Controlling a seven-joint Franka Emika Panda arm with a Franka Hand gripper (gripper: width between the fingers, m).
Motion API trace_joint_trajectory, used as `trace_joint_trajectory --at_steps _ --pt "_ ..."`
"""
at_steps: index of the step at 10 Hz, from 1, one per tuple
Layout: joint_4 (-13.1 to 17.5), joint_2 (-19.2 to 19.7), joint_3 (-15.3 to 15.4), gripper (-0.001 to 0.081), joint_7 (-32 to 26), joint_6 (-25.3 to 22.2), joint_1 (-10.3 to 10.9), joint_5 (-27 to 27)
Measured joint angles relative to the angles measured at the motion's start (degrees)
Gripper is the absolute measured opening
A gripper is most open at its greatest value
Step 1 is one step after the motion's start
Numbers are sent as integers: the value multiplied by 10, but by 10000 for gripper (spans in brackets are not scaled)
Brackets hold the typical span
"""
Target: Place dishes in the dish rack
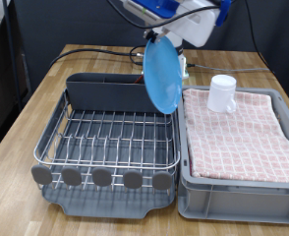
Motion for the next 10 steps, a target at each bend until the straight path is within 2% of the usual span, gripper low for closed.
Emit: trace_joint_trajectory --at_steps 4,7,8,10 --pt "-26 -3 -60 16 -137 102 -34 -69" --pt "-28 -5 -108 16 -265 193 -55 -98" --pt "-28 -5 -121 16 -304 217 -57 -98" --pt "-27 -5 -129 16 -344 231 -57 -93"
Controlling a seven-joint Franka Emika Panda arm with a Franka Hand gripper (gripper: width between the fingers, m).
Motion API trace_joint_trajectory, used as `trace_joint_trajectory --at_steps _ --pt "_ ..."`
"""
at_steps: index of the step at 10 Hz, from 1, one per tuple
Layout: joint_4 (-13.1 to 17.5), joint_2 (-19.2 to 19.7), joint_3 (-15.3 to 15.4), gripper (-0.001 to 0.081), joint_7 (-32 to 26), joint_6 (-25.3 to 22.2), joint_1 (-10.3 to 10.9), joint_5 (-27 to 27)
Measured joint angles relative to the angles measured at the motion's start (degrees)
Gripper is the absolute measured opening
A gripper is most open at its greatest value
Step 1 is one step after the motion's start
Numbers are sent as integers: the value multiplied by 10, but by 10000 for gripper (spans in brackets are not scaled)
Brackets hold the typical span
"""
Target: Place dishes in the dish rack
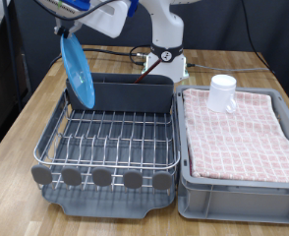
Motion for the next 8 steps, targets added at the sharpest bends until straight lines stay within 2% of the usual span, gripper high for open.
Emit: trace_joint_trajectory --at_steps 8 --pt "0 9 6 16 -6 8 2 -3"
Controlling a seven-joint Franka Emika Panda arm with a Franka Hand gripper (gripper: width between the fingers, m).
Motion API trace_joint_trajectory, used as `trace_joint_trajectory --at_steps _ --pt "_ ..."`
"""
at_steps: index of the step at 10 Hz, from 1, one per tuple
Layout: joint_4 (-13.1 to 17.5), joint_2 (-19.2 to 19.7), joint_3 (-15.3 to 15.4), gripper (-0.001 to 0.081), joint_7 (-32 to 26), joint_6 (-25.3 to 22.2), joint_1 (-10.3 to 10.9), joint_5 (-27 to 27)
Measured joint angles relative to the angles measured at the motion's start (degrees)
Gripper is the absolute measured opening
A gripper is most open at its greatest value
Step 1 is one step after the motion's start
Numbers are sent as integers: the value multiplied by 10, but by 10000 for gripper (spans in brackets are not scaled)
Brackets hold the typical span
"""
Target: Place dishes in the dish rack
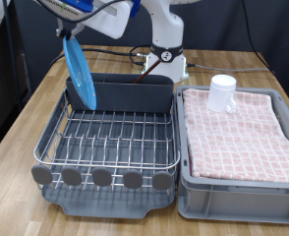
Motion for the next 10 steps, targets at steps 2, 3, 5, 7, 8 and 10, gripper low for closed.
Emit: trace_joint_trajectory --at_steps 2,3,5,7,8,10 --pt "0 14 0 16 2 5 0 -2" --pt "0 23 0 16 8 8 0 -2" --pt "0 46 -1 16 45 17 0 -24" --pt "0 68 -2 16 81 26 0 -60" --pt "-1 78 -2 16 91 31 0 -74" --pt "-4 97 -5 16 102 44 -1 -84"
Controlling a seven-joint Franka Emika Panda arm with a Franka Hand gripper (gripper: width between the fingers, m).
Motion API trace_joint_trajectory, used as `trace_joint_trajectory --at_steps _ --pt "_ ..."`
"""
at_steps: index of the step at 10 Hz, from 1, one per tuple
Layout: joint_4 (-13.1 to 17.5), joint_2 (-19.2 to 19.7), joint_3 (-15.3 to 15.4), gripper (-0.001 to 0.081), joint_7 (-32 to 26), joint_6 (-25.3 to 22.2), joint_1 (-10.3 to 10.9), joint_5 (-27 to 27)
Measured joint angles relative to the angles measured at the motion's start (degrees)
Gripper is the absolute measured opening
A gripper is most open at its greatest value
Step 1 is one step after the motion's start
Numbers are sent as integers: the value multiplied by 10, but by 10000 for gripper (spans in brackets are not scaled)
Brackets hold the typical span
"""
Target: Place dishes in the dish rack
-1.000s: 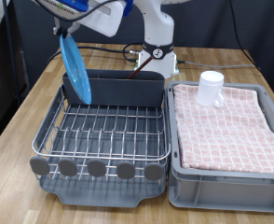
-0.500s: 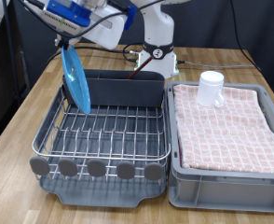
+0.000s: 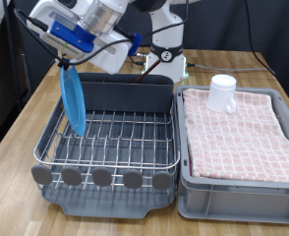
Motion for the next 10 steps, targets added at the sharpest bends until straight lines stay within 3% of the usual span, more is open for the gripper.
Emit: trace_joint_trajectory --at_steps 10 --pt "-32 56 -23 16 36 92 -1 1"
